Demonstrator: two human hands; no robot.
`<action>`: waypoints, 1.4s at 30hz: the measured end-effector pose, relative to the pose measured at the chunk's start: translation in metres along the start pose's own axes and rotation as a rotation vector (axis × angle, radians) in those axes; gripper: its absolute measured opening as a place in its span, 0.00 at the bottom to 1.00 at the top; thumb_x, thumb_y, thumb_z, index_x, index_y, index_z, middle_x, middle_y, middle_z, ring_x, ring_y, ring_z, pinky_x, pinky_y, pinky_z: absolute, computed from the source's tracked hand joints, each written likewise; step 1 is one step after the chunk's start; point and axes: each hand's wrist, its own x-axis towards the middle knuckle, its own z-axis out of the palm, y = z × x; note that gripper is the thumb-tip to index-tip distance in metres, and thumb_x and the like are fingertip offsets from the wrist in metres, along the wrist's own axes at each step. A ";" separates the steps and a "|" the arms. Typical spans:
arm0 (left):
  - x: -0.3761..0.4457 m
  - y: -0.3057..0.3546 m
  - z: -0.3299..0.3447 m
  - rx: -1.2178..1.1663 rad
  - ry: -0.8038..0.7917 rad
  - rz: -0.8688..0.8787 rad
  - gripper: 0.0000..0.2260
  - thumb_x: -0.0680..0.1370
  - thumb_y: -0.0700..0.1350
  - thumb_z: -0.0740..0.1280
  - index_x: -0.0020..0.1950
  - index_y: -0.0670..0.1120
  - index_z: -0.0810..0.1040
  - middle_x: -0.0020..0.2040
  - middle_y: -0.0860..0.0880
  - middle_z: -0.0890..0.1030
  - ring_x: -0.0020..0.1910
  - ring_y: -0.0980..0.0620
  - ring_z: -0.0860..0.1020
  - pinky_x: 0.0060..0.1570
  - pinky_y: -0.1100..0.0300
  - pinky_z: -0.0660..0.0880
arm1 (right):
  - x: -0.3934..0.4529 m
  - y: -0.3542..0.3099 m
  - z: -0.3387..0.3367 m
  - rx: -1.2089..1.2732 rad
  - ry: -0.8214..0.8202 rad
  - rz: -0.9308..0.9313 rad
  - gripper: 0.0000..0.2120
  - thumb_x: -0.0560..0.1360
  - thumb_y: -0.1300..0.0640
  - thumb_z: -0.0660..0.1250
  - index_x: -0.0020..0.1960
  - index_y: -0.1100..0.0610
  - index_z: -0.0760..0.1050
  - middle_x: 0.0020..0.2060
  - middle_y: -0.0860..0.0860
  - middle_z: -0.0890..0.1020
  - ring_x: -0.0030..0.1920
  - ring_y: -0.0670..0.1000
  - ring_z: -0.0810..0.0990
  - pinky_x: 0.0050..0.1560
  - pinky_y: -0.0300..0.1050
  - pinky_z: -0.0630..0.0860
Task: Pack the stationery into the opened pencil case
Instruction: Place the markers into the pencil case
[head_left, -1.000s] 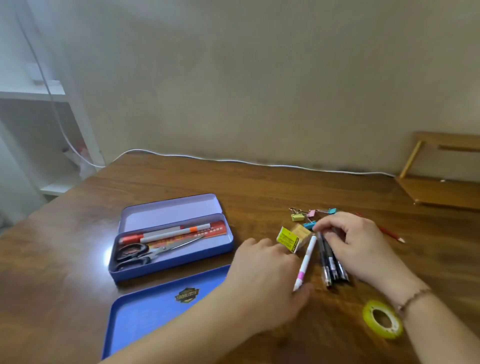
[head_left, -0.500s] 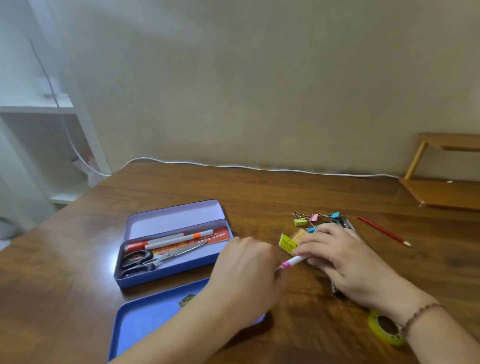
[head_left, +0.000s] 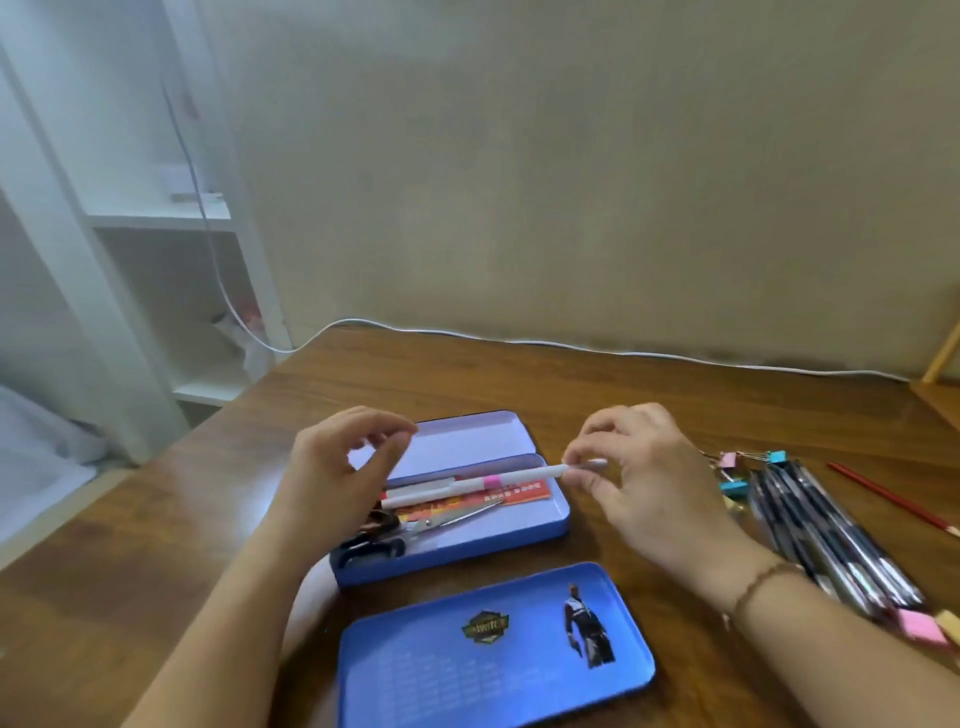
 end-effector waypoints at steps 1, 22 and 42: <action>-0.001 -0.008 -0.001 0.018 0.024 -0.024 0.05 0.74 0.42 0.72 0.45 0.53 0.83 0.42 0.58 0.83 0.42 0.54 0.79 0.45 0.55 0.74 | 0.008 -0.005 0.010 -0.032 -0.034 0.000 0.03 0.72 0.48 0.72 0.45 0.44 0.82 0.45 0.41 0.78 0.50 0.47 0.72 0.46 0.45 0.72; -0.008 -0.017 0.004 0.318 -0.274 -0.021 0.04 0.69 0.56 0.75 0.41 0.59 0.85 0.43 0.64 0.77 0.50 0.58 0.69 0.54 0.52 0.68 | 0.032 -0.026 0.043 -0.044 -0.138 0.070 0.06 0.74 0.45 0.67 0.48 0.44 0.81 0.43 0.41 0.82 0.49 0.46 0.73 0.51 0.47 0.69; -0.007 0.032 0.028 0.348 -0.148 0.047 0.03 0.71 0.51 0.74 0.38 0.56 0.82 0.38 0.60 0.78 0.41 0.52 0.75 0.40 0.60 0.69 | -0.011 0.112 -0.070 -0.077 -0.322 0.478 0.06 0.72 0.54 0.72 0.46 0.43 0.82 0.45 0.42 0.82 0.45 0.43 0.77 0.47 0.41 0.73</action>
